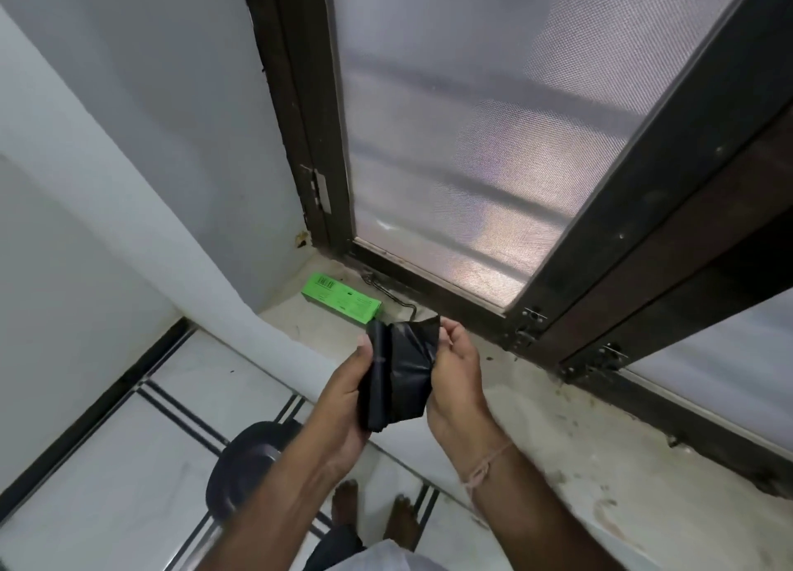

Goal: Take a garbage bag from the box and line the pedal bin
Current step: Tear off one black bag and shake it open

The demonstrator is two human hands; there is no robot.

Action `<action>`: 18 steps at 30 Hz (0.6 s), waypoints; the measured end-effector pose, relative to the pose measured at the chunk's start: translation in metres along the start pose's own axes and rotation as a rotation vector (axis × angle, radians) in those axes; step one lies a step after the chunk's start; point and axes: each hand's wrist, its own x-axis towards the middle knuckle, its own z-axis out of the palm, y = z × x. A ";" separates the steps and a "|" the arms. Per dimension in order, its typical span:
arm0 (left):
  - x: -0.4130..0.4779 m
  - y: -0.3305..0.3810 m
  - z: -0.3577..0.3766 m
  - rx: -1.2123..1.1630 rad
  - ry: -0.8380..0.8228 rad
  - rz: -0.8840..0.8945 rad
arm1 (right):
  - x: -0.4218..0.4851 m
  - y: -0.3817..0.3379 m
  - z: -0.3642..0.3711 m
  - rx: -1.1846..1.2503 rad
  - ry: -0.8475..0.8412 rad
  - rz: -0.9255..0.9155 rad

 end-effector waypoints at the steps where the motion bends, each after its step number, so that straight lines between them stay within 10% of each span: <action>1: -0.001 0.000 0.000 0.025 -0.007 0.018 | -0.005 -0.001 0.001 0.011 -0.023 0.001; 6: -0.007 0.011 -0.008 0.088 0.005 0.099 | -0.021 0.001 -0.004 -0.258 -0.300 -0.126; 18: -0.023 0.031 -0.064 0.069 0.030 0.067 | -0.041 0.031 0.039 -0.330 -0.151 -0.061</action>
